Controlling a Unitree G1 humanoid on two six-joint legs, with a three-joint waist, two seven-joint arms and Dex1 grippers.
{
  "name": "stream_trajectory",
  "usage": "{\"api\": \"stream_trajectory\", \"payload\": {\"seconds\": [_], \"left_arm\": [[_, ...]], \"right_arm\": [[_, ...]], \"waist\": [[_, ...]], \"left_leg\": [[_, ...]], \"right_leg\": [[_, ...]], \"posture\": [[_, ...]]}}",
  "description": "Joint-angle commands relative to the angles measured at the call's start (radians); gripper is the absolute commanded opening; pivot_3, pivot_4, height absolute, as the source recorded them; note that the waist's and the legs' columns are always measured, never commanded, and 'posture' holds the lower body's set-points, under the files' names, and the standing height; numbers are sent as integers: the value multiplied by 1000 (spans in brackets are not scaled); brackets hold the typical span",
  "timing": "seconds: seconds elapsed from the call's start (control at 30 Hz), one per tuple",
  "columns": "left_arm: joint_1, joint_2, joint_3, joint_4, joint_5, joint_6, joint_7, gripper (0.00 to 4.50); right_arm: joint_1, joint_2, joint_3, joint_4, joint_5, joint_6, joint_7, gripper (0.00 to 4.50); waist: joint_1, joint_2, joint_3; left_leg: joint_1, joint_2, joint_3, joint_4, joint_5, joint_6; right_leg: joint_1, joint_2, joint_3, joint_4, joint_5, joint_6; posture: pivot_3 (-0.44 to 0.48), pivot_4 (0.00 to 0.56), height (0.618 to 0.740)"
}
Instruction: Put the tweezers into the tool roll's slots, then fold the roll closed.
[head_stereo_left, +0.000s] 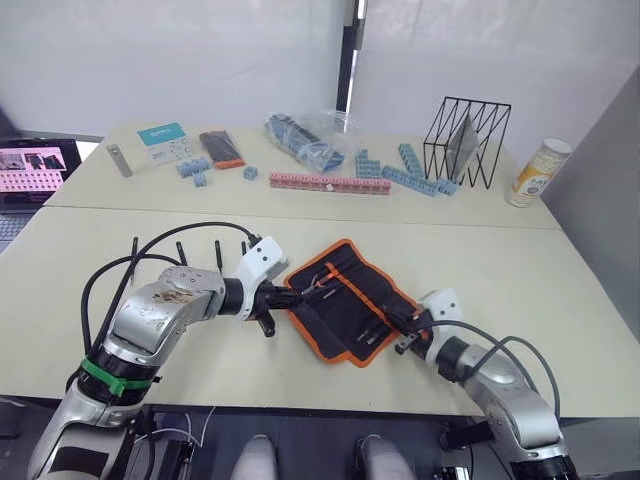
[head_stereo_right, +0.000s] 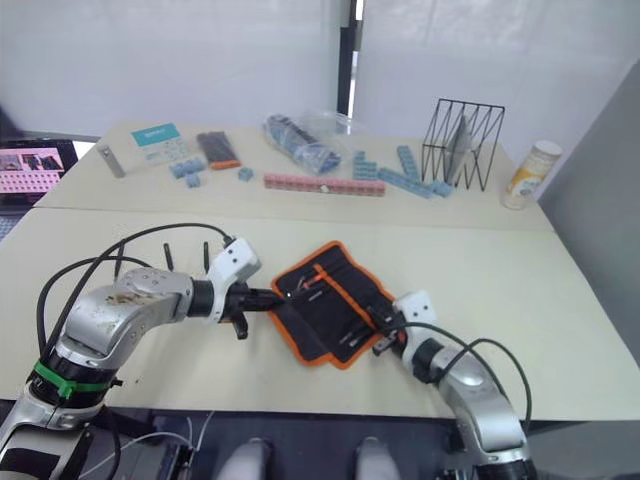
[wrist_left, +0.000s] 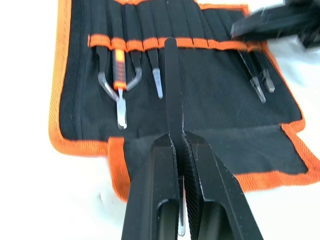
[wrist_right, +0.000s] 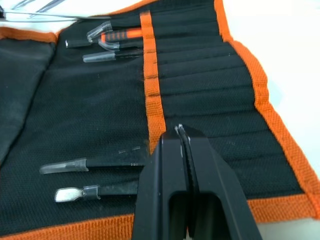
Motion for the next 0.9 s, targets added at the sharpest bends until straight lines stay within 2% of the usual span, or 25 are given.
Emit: {"api": "stream_trajectory", "payload": {"seconds": [0.03, 0.37, 0.63, 0.8, 0.9], "left_arm": [[-20, 3, -23, -39, 4, 41, 13, 0], [-104, -50, -72, -3, 9, 214, 99, 0], [-184, -70, -147, 48, 25, 299, 123, 0], [-238, -126, -163, 99, 31, 325, 154, 0], [-256, -118, -199, 113, 58, 328, 168, 0]], "right_arm": [[23, -4, 6, 27, -7, 75, -13, 23], [24, 3, 18, -18, -6, 101, -14, 23], [35, 8, 41, -28, -21, 102, -23, 23], [41, 17, 56, -46, -32, 103, -30, 23], [44, 21, 59, -52, -41, 105, -33, 23]], "waist": [[0, 0, 0], [2, 0, 0], [1, 0, 0], [0, 0, 0], [-3, 0, 0]], "left_leg": [[1, 0, 0, 0, 0, 0], [1, 0, -1, 2, 0, 0], [1, 0, -1, 1, 0, 0], [1, 0, -1, 1, 0, 0], [1, 0, -1, 1, 0, 0]], "right_leg": [[0, 0, 0, 0, 0, 0], [2, 1, 1, 0, 0, 0], [1, 2, 1, 0, 0, 0], [1, 2, 1, 0, 0, 0], [1, 2, 1, 1, 0, 0]], "posture": [[0, 150, 721], [0, 150, 721], [0, 150, 721], [0, 150, 721], [0, 150, 721]]}}
